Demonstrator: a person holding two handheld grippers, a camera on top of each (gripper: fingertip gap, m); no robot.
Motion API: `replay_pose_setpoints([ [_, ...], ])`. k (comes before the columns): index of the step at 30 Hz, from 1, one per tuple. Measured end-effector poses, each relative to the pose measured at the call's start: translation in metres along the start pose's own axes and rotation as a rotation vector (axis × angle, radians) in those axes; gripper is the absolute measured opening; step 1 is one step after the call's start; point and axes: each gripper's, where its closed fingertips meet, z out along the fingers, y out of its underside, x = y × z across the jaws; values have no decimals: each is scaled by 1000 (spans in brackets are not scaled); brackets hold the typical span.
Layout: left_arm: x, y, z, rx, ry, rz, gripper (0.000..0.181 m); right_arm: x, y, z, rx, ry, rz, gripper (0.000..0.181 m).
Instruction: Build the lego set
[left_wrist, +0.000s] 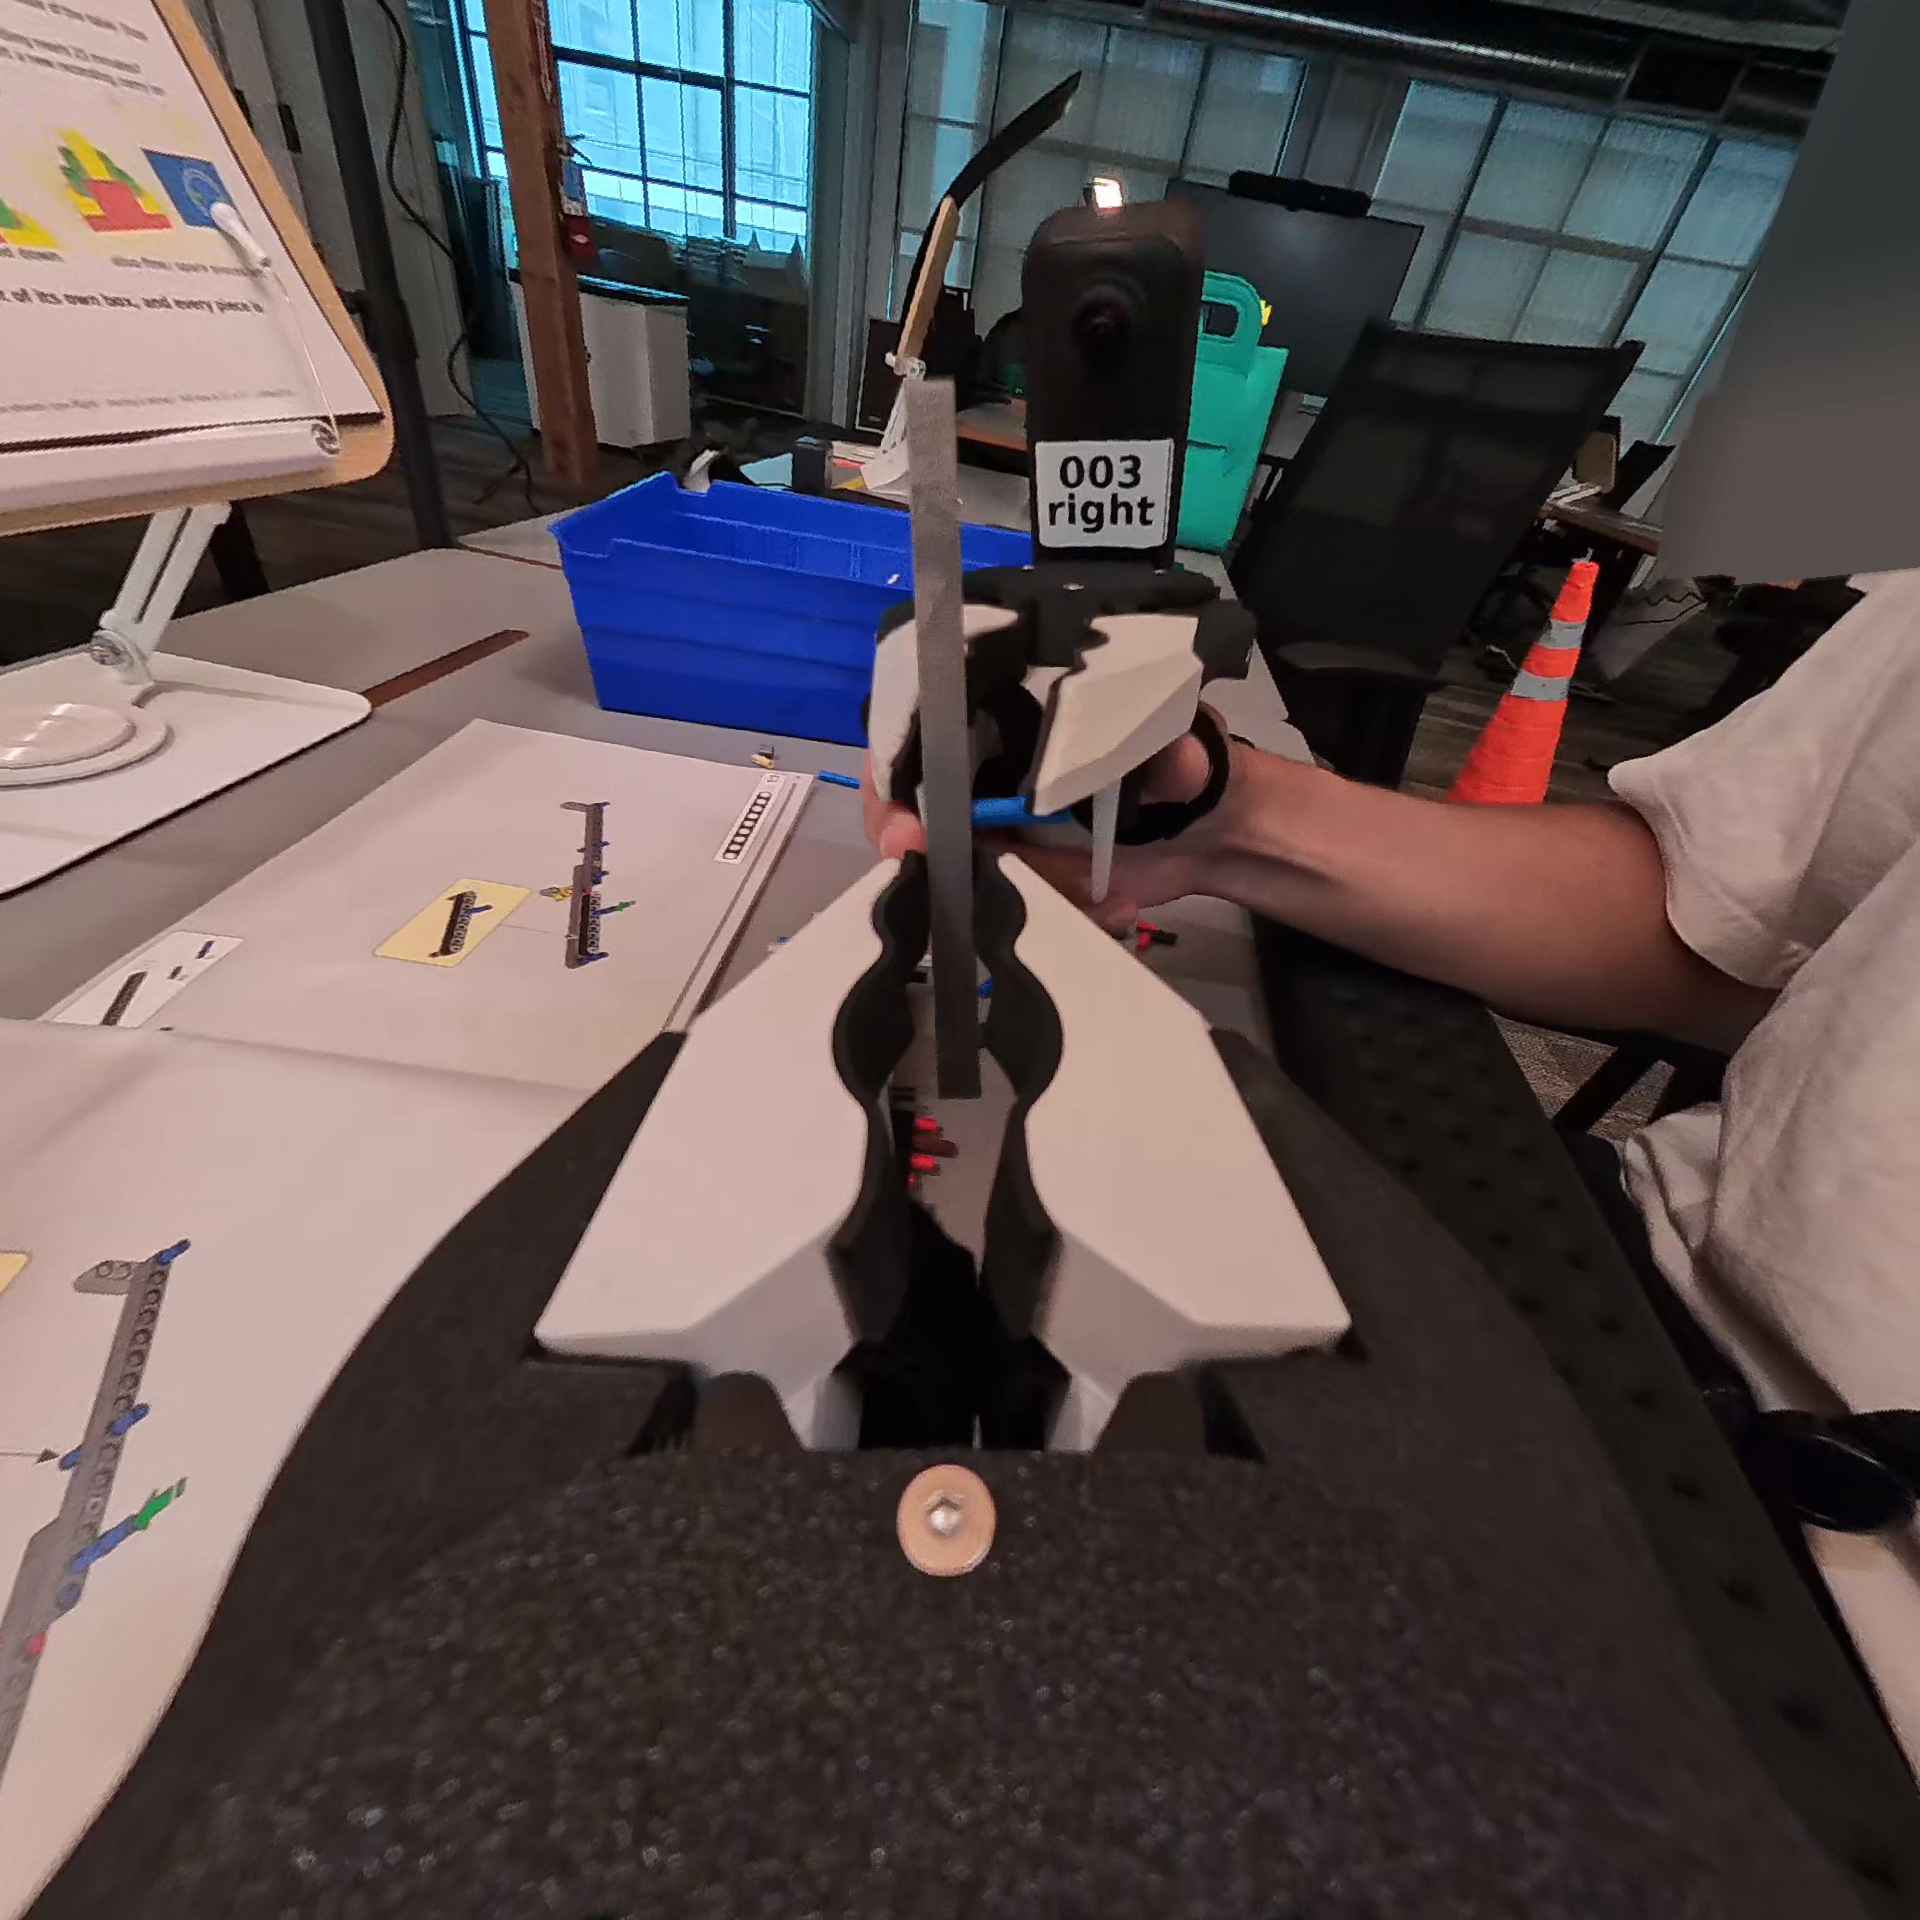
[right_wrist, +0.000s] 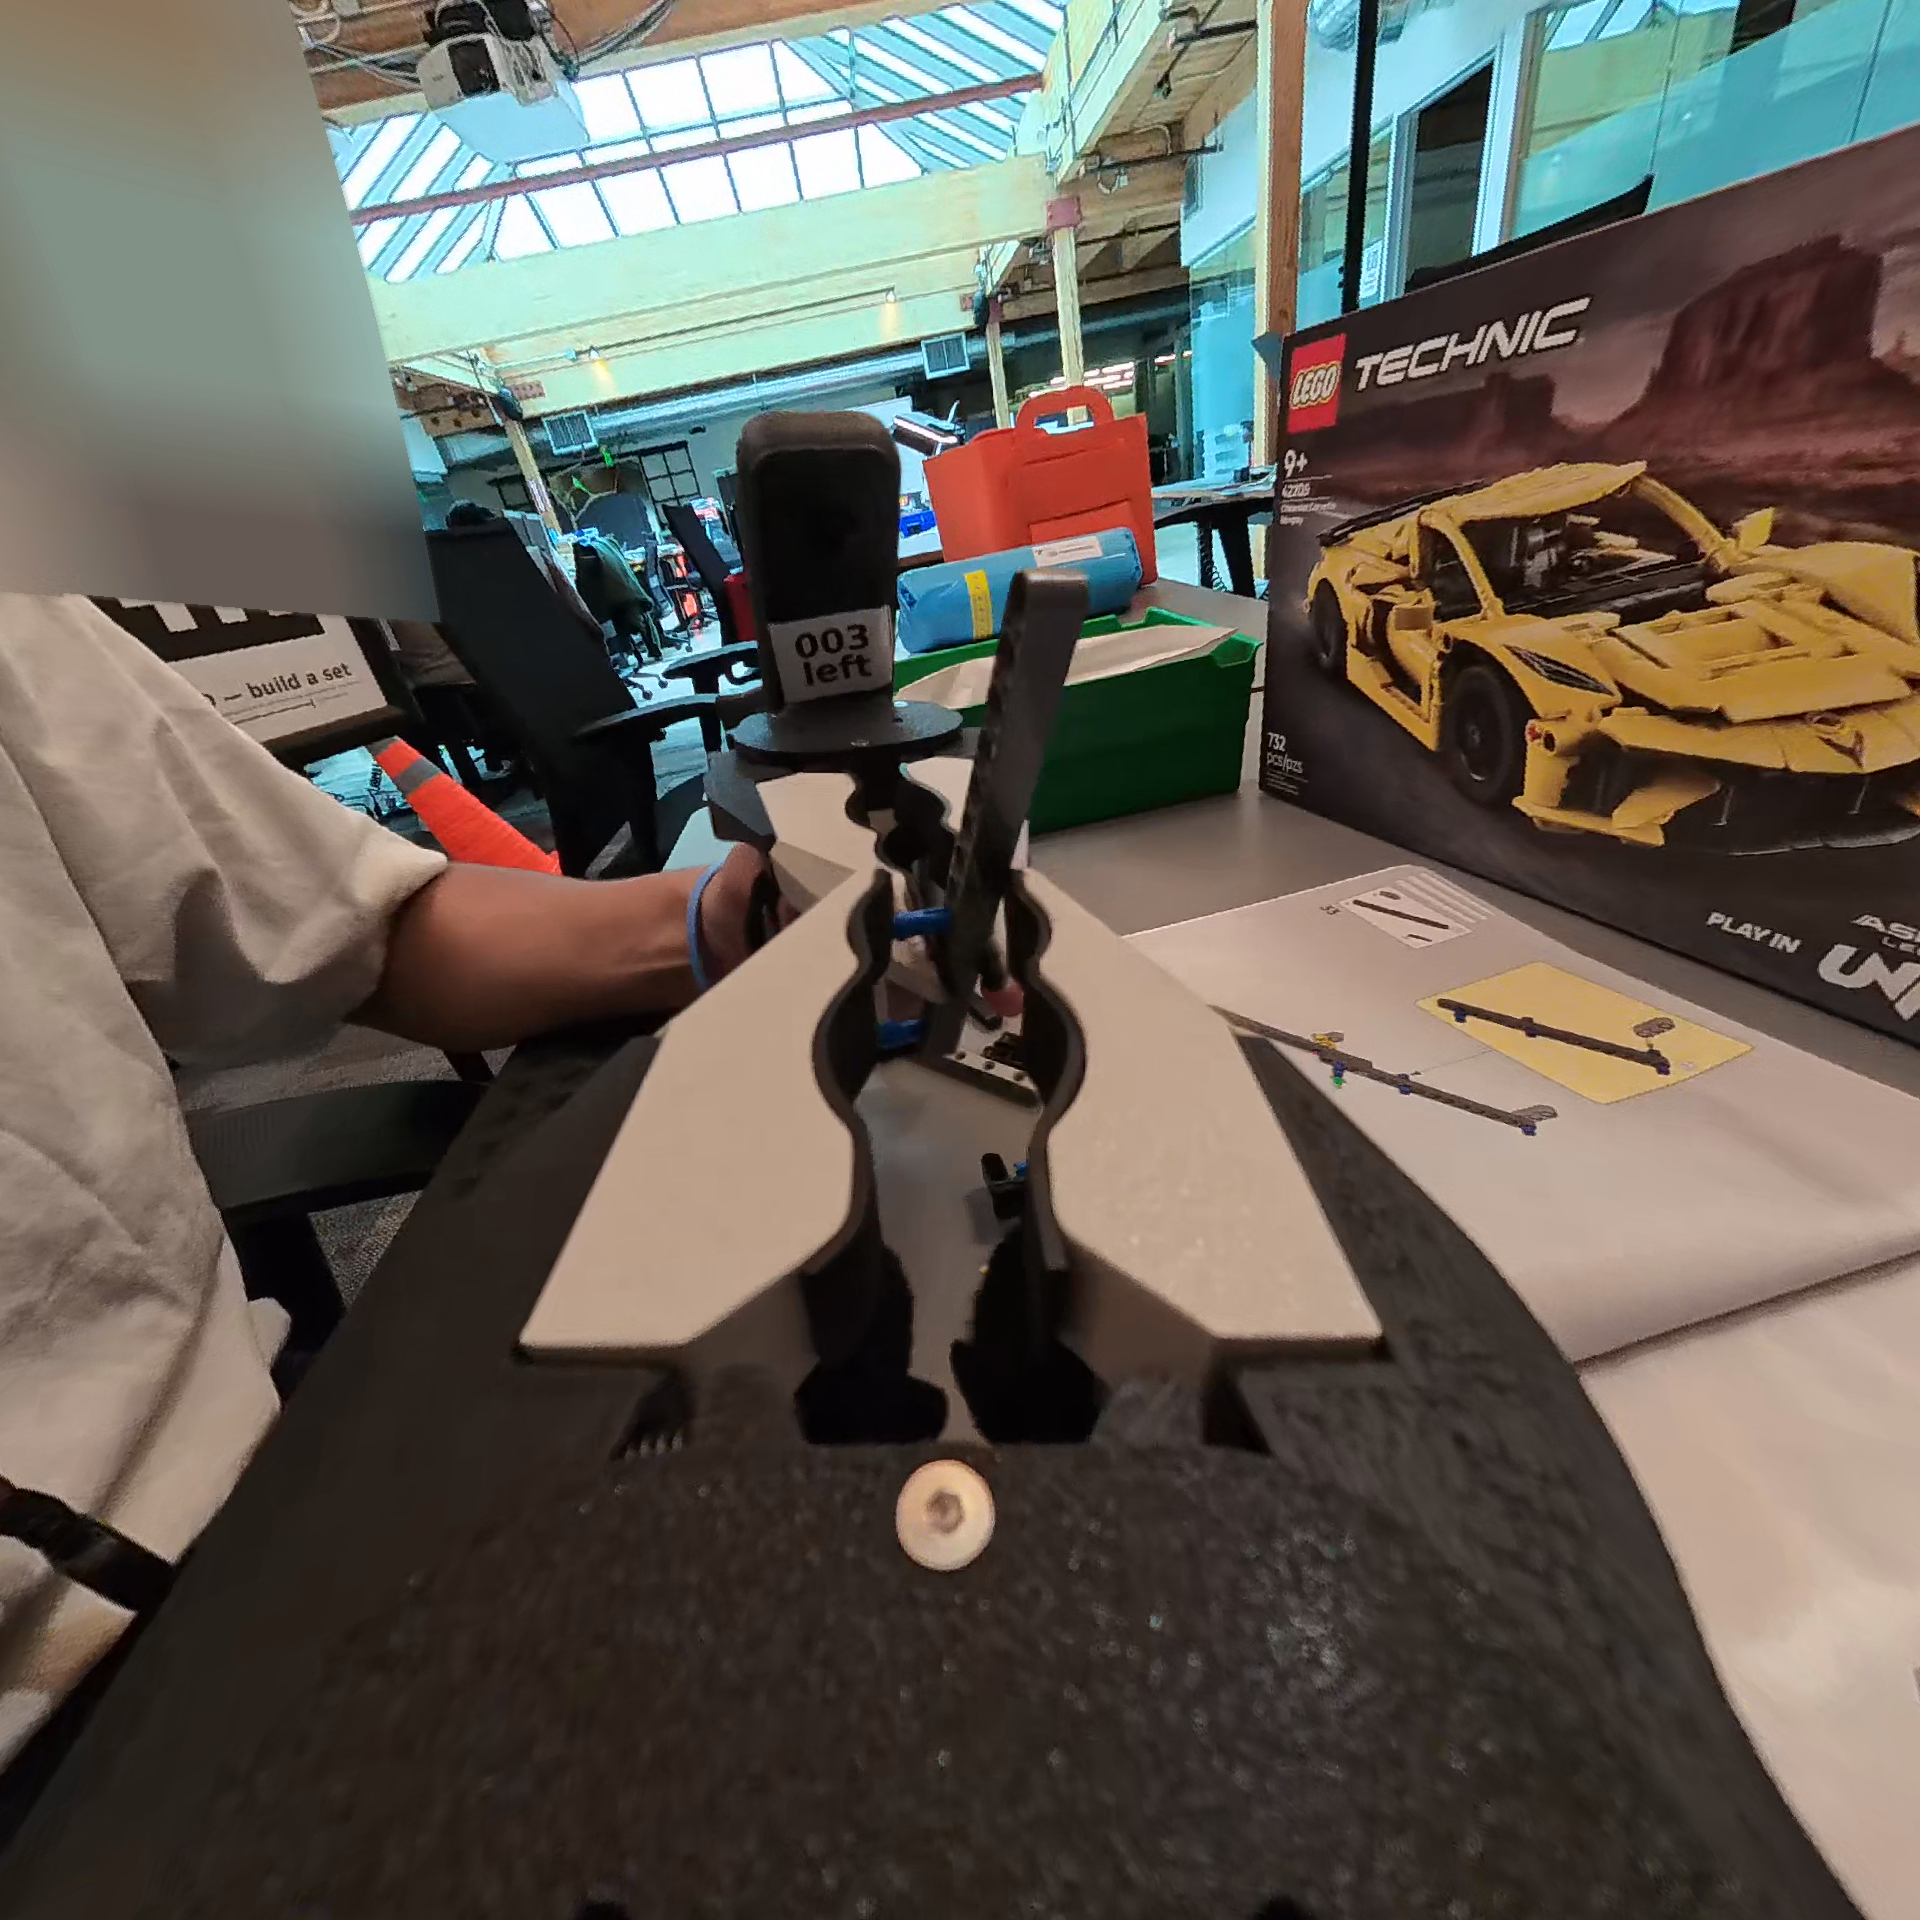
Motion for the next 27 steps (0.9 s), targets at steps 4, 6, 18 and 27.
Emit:
replay_pose_setpoints([
  [4,1,-2,-2,3,8,-8,7,-2,-2,-2,9,-20,16,25],
  [6,1,0,-2,-6,5,-9,7,-2,-1,-1,3,-19,9,26],
  [18,1,8,-2,-73,-13,38,7,-10,9,-4,-46,-71,-70,39],
  [27,0,12,-1,-111,-46,108,7,-5,15,-5,-74,-56,-53,27],
])
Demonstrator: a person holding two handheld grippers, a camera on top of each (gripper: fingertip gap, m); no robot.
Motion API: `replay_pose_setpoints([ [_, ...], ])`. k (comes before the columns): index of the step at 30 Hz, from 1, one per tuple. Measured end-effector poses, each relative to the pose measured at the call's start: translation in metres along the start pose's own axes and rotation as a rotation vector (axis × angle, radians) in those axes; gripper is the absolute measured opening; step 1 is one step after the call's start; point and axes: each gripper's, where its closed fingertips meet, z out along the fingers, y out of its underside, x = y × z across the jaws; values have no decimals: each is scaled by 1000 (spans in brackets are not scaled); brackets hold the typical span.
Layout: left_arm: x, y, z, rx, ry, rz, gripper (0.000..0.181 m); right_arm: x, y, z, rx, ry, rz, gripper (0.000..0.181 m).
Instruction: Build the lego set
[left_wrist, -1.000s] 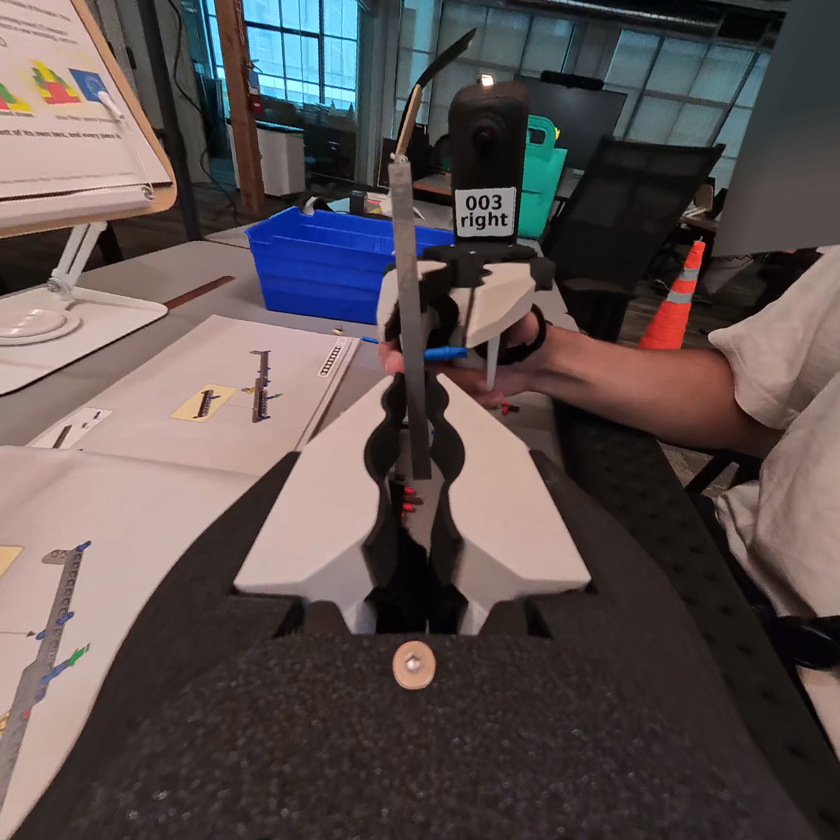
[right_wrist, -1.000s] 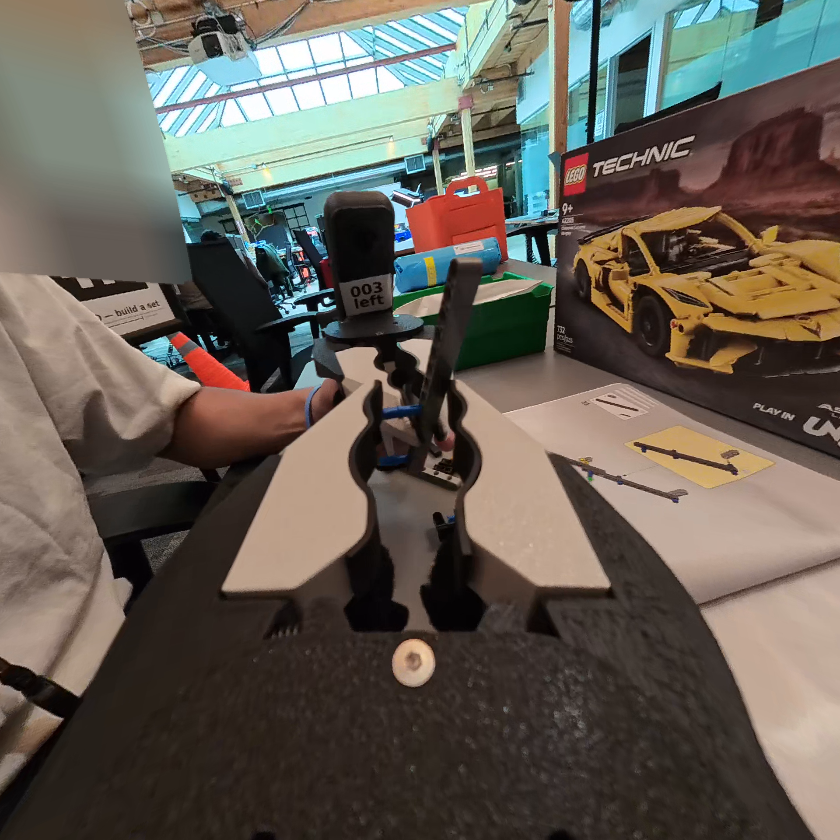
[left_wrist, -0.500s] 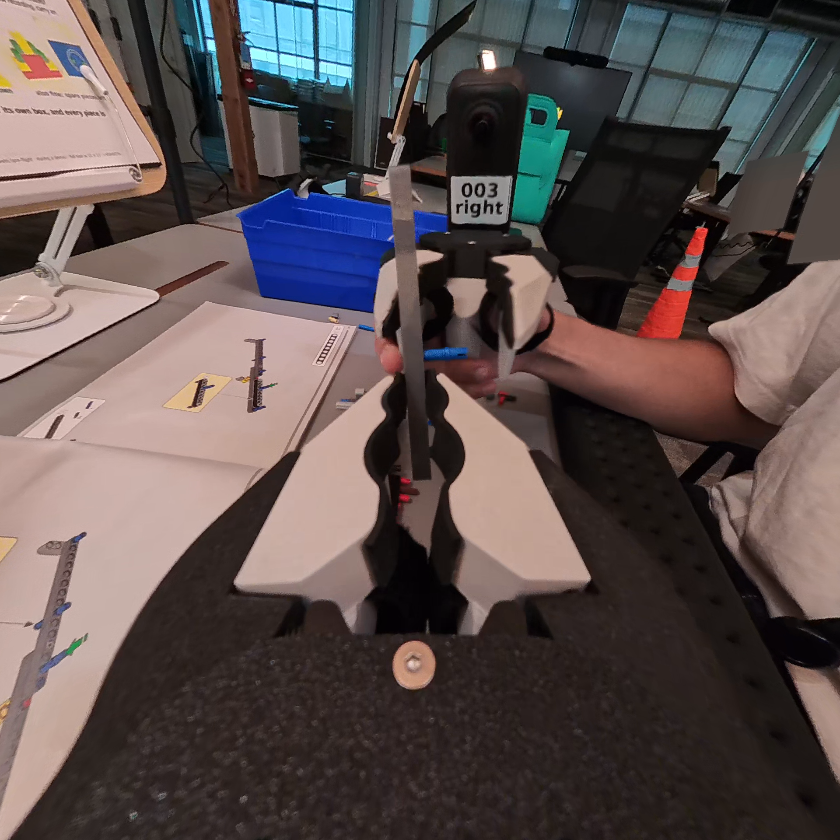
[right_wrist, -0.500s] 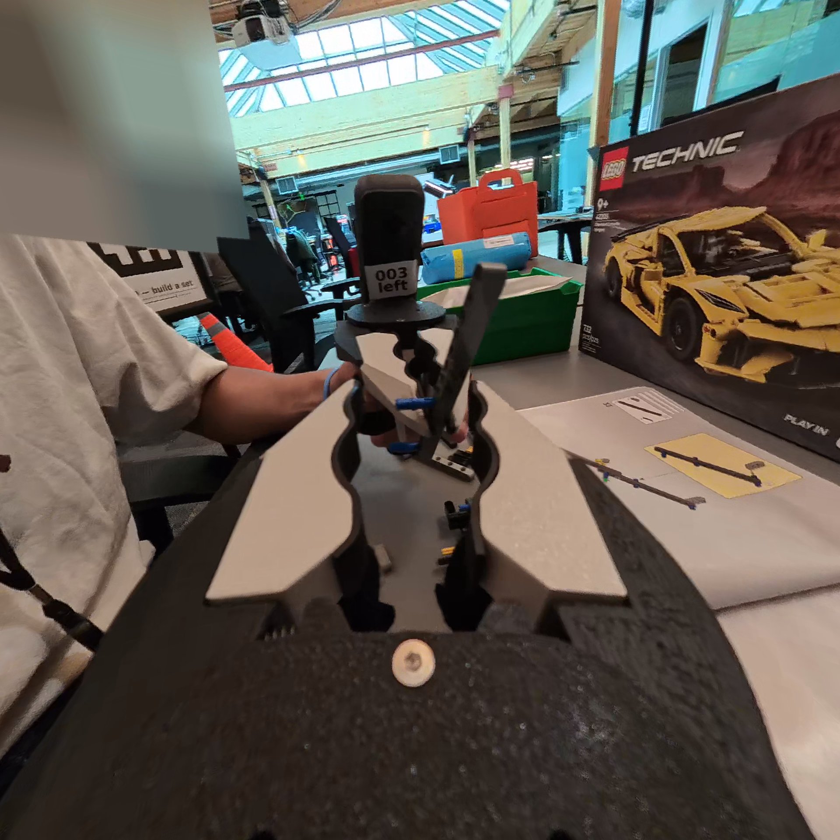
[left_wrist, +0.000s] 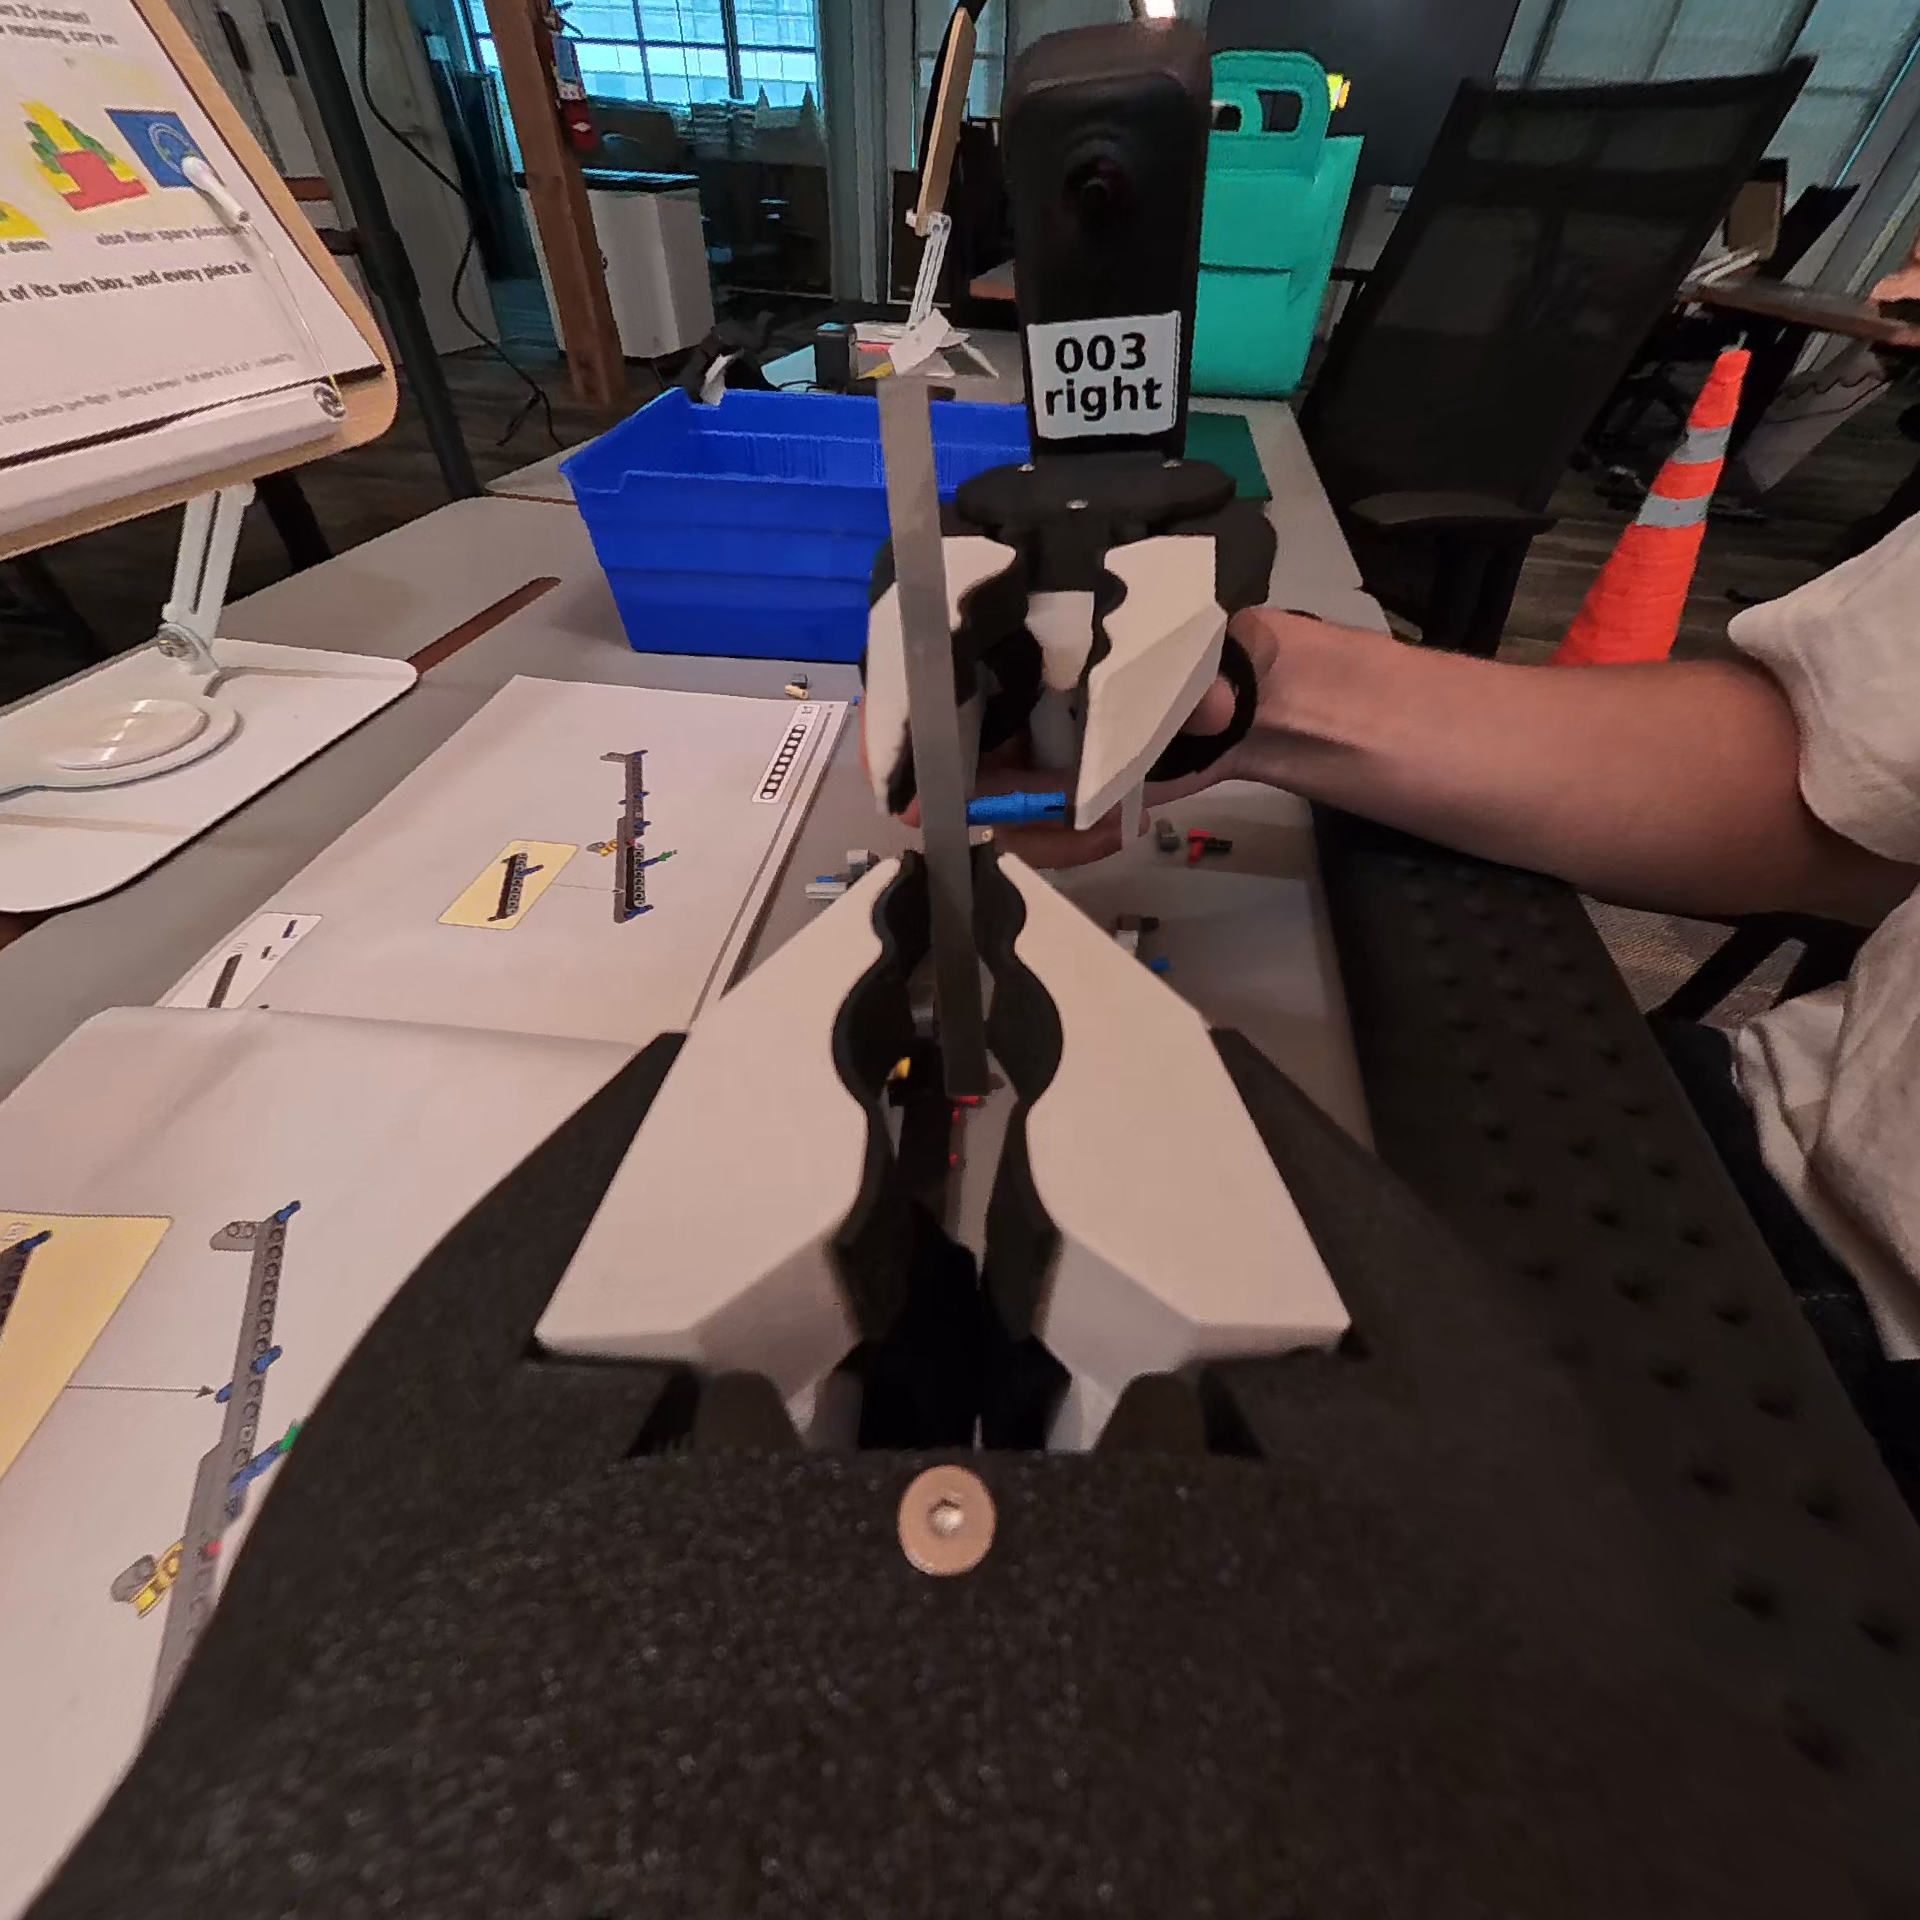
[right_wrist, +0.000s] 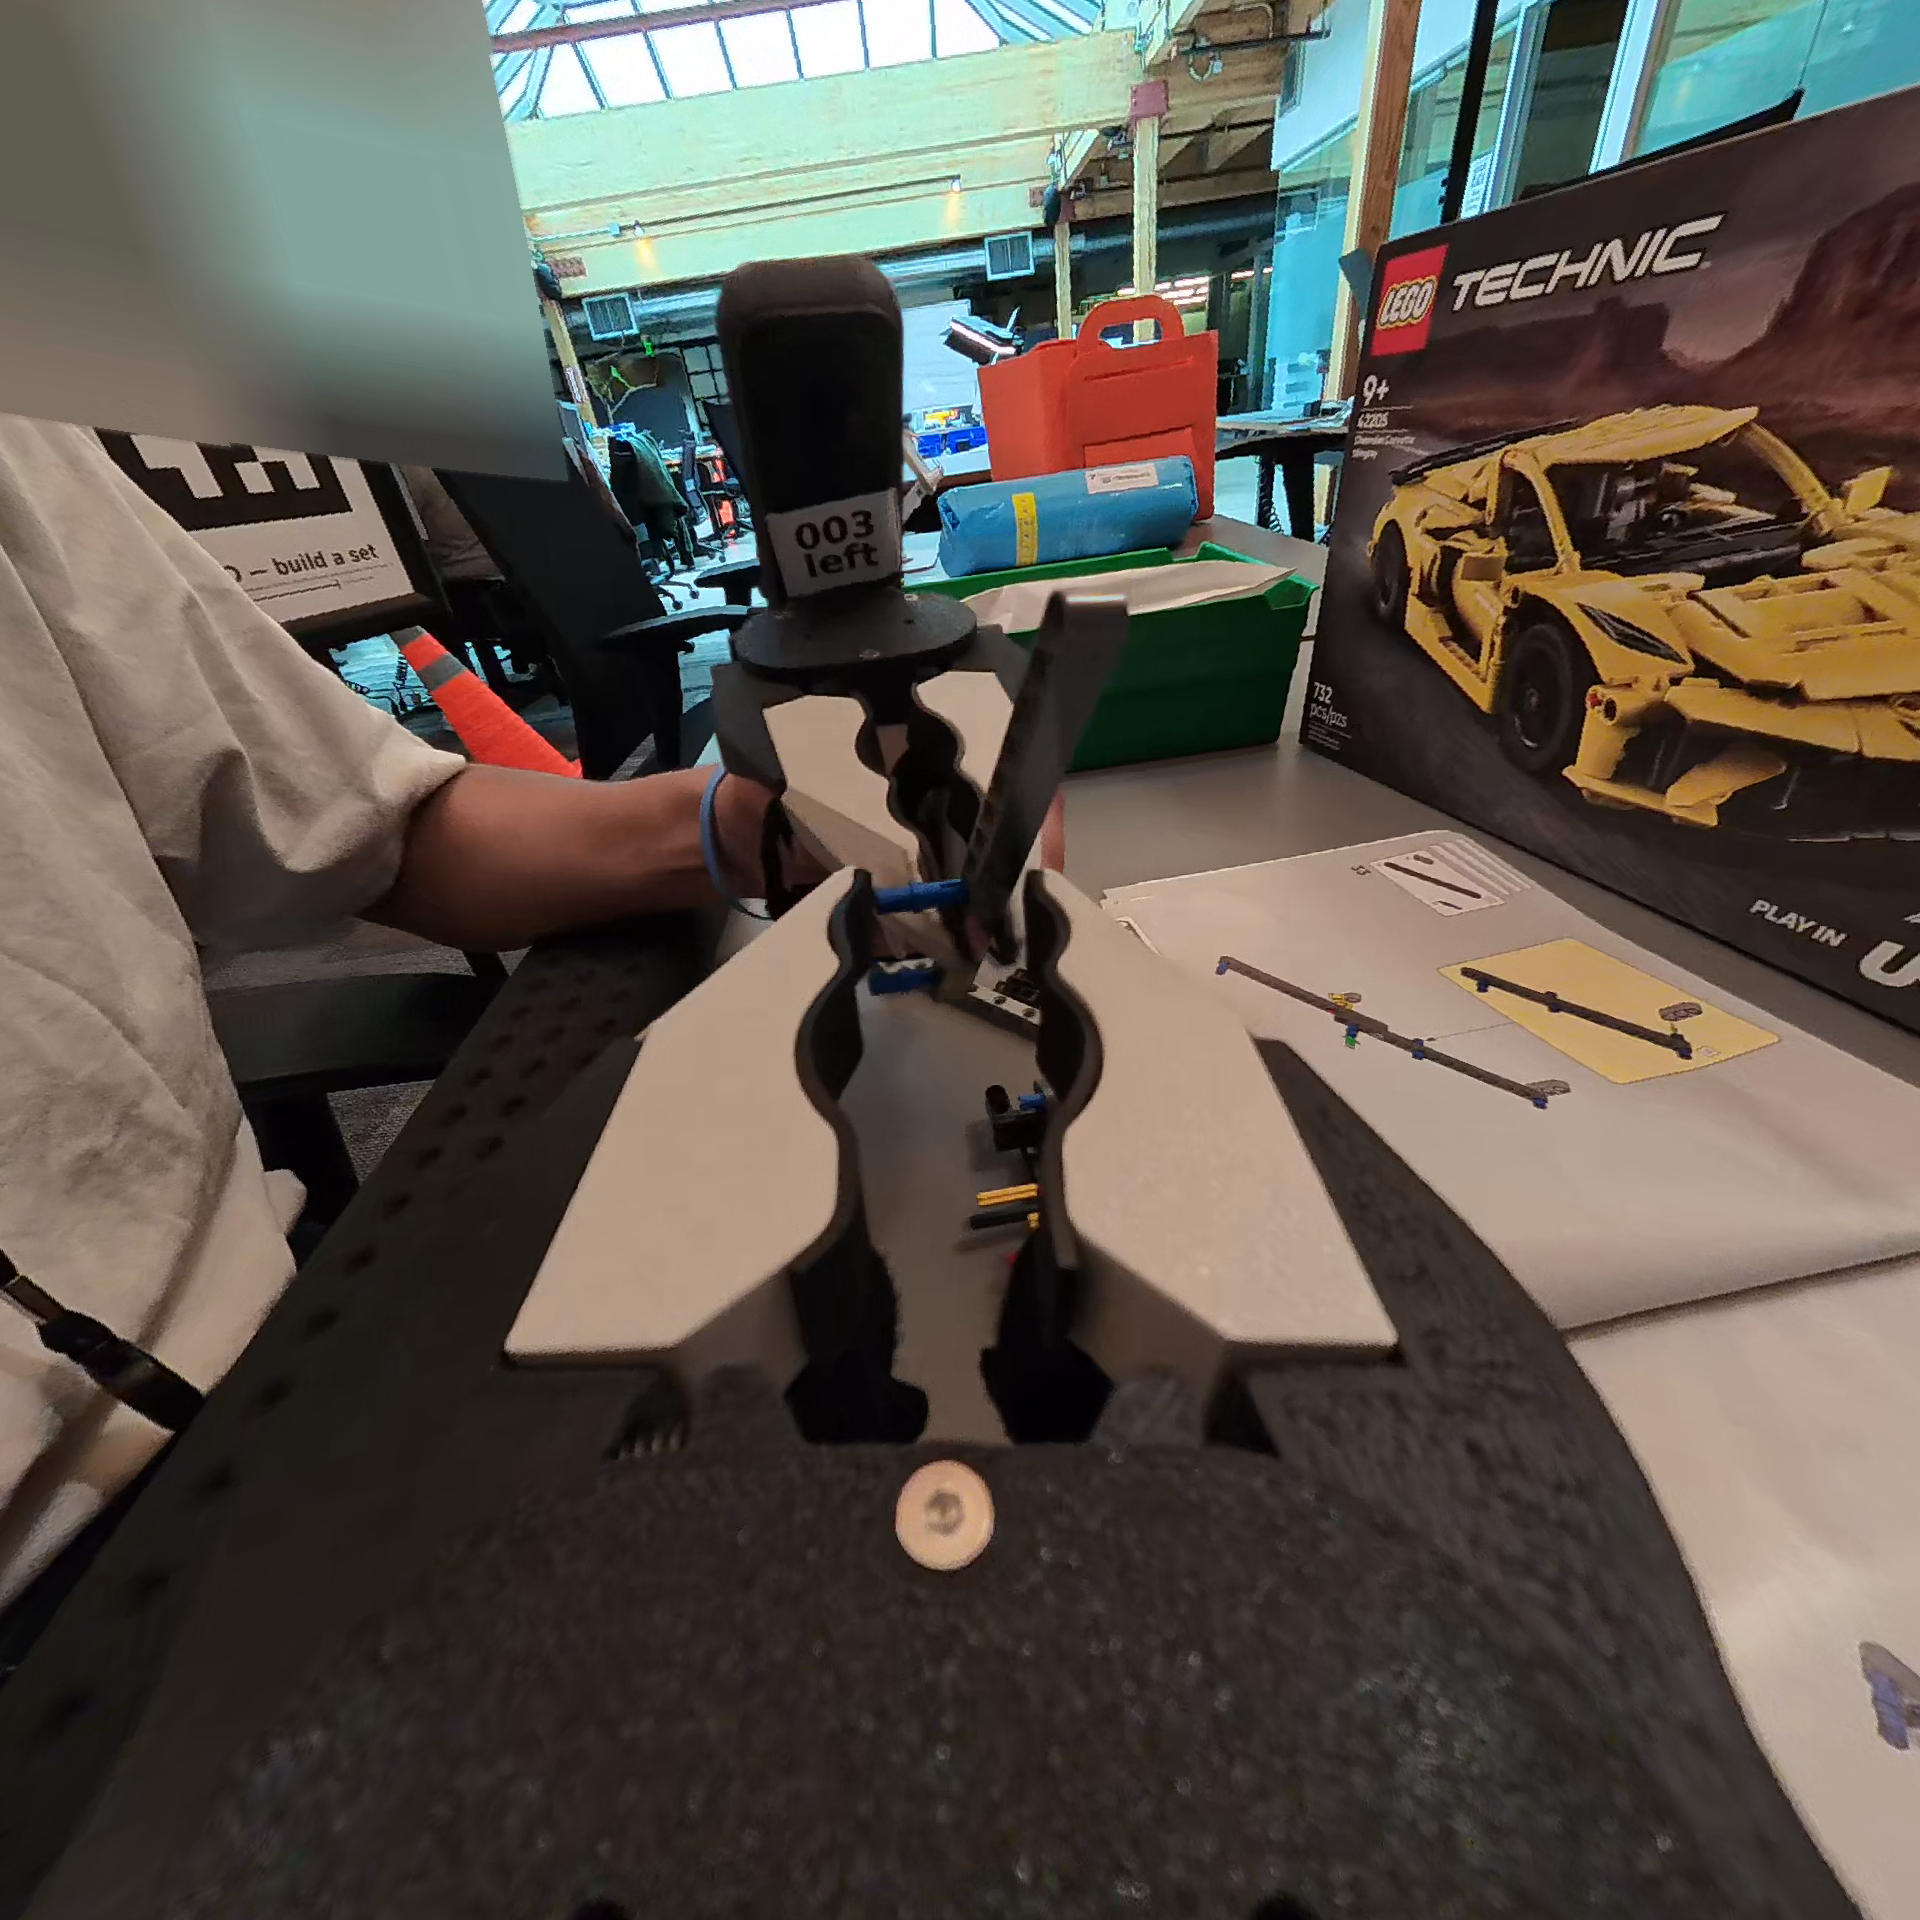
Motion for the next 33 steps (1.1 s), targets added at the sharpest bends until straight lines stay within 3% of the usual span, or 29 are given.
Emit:
replay_pose_setpoints([
  [20,7,-6,1,-29,-113,204,7,-8,-9,-1,102,-47,-73,14],
  [24,6,-12,-2,8,-90,165,7,-8,-14,0,140,-56,-50,14],
  [28,-6,-11,-7,2,-122,112,7,3,-15,3,158,-16,23,15],
  [33,-37,2,-19,-89,-255,103,7,35,-17,-11,183,161,62,19],
])
